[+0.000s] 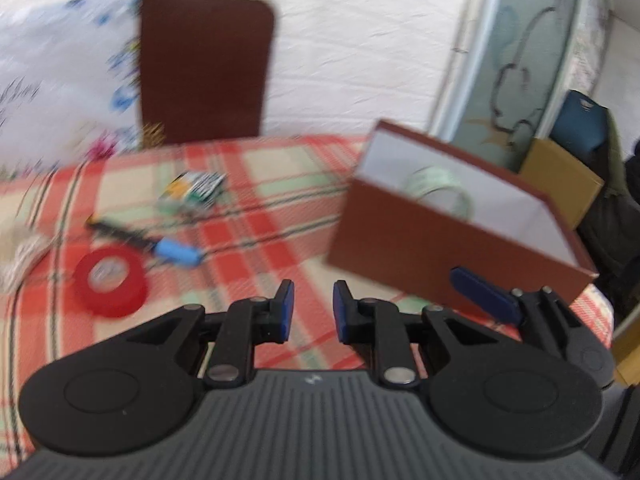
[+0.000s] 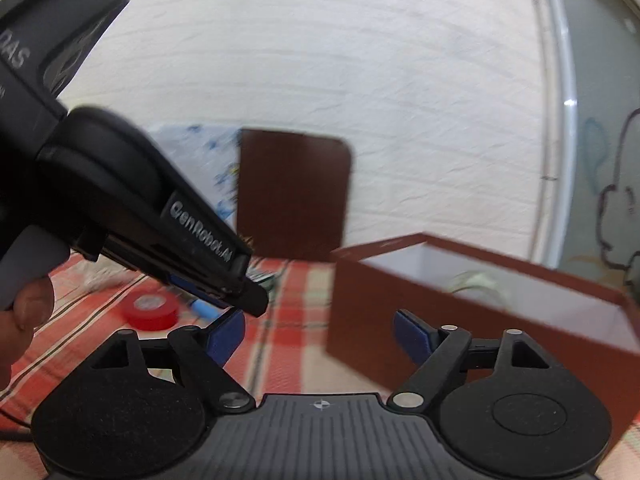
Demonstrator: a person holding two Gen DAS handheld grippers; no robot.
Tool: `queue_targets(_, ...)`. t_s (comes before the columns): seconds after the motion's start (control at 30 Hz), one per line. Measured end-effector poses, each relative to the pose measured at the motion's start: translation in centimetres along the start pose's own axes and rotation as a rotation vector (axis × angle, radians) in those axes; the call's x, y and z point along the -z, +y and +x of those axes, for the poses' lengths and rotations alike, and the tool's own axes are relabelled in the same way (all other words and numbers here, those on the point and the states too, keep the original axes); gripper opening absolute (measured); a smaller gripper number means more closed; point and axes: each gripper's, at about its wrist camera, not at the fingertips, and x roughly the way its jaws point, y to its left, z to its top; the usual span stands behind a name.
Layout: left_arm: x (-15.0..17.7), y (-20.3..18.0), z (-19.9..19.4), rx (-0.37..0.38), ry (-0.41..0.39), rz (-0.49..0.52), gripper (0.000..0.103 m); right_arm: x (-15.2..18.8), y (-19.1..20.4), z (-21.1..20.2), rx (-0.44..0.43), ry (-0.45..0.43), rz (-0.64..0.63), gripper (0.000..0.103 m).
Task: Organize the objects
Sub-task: 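Move both tools back to the red tape roll, then grasp the red tape roll with both tools and drop it into the brown box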
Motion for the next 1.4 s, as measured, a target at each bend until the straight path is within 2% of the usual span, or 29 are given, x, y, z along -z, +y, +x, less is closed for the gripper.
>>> queue_targets(0.13, 1.6, 4.3, 0.1, -0.096, 0.043, -0.081, 0.024, 0.1, 2.1, 1.7, -0.074, 0.076, -0.039, 0.076)
queue_targets(0.33, 2.9, 10.3, -0.5, -0.204, 0.058, -0.202, 0.024, -0.1, 3.9, 5.4, -0.177, 0.173, -0.053, 0.071)
queue_targets(0.47, 2.9, 13.8, -0.6, -0.237, 0.058, -0.285, 0.024, -0.5, 6.3, 7.9, -0.262, 0.229, -0.099, 0.064)
queue_targets(0.6, 1.8, 15.9, -0.3, -0.229, 0.046, -0.336, 0.028, -1.1, 8.5, 10.7, -0.334, 0.260, -0.155, 0.063)
queue_targets(0.63, 1.4, 16.2, -0.1, -0.227, 0.038, -0.338, 0.031, -1.5, 9.1, 11.4, -0.345, 0.266, -0.162, 0.063)
queue_targets(0.73, -0.1, 16.6, 0.9, -0.208, 0.022, -0.327, 0.031, -2.3, 10.4, 13.5, -0.380, 0.292, -0.167, 0.063)
queue_targets(1.0, -1.9, 16.7, 4.9, -0.176, 0.066, -0.264, 0.032, -2.9, 11.6, 16.7, -0.446, 0.328, -0.127, 0.070)
queue_targets(1.07, -1.6, 16.4, 5.5, -0.172, 0.092, -0.252, 0.029, -2.9, 11.2, 16.8, -0.454, 0.331, -0.110, 0.070)
queue_targets(1.13, -1.1, 15.5, 5.2, -0.194, 0.069, -0.202, 0.029, -2.8, 11.2, 16.4, -0.453, 0.328, -0.115, 0.070)
queue_targets(1.2, -0.7, 15.1, 4.7, -0.202, 0.070, -0.195, 0.029, -2.8, 11.3, 15.9, -0.451, 0.324, -0.132, 0.070)
queue_targets(1.4, 1.3, 13.2, 2.6, -0.144, 0.097, -0.205, 0.029, -2.0, 10.3, 12.0, -0.439, 0.338, -0.131, 0.070)
